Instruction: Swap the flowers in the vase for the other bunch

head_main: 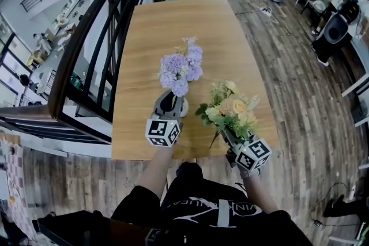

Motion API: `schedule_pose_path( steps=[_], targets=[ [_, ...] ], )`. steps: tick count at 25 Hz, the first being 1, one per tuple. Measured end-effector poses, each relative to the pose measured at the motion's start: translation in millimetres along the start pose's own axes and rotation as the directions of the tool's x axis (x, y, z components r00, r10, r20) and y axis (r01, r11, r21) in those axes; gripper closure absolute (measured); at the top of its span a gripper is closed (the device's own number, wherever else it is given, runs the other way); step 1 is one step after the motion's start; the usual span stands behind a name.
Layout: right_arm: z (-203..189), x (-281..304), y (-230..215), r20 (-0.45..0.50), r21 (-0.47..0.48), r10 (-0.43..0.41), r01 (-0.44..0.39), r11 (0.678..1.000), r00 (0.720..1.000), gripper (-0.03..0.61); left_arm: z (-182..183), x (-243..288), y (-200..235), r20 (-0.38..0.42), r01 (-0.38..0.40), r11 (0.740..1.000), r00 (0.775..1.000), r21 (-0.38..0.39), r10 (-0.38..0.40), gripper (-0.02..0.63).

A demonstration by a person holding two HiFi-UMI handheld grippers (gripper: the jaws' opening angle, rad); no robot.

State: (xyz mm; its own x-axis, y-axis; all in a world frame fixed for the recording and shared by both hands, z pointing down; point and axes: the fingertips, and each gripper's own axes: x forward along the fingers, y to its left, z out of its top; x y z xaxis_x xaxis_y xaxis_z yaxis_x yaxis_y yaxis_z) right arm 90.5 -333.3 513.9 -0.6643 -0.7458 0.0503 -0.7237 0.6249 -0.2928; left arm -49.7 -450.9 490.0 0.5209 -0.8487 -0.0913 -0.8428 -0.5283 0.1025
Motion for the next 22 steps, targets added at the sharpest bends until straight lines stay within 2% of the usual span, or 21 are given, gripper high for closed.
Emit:
schedule_pose_path(
  steps=[8,22],
  targets=[
    [23,10,4,0.013,-0.035,0.042,-0.041,0.999,0.999,0.520,47,3,2,0.070,-0.015,1.000,0.997,0.014,0.014,0.551],
    [45,22,13,0.040,-0.064,0.088,-0.085,0.994,0.995,0.520,91,-9,8,0.151,-0.022,1.000,0.988,-0.009,0.023,0.552]
  ],
)
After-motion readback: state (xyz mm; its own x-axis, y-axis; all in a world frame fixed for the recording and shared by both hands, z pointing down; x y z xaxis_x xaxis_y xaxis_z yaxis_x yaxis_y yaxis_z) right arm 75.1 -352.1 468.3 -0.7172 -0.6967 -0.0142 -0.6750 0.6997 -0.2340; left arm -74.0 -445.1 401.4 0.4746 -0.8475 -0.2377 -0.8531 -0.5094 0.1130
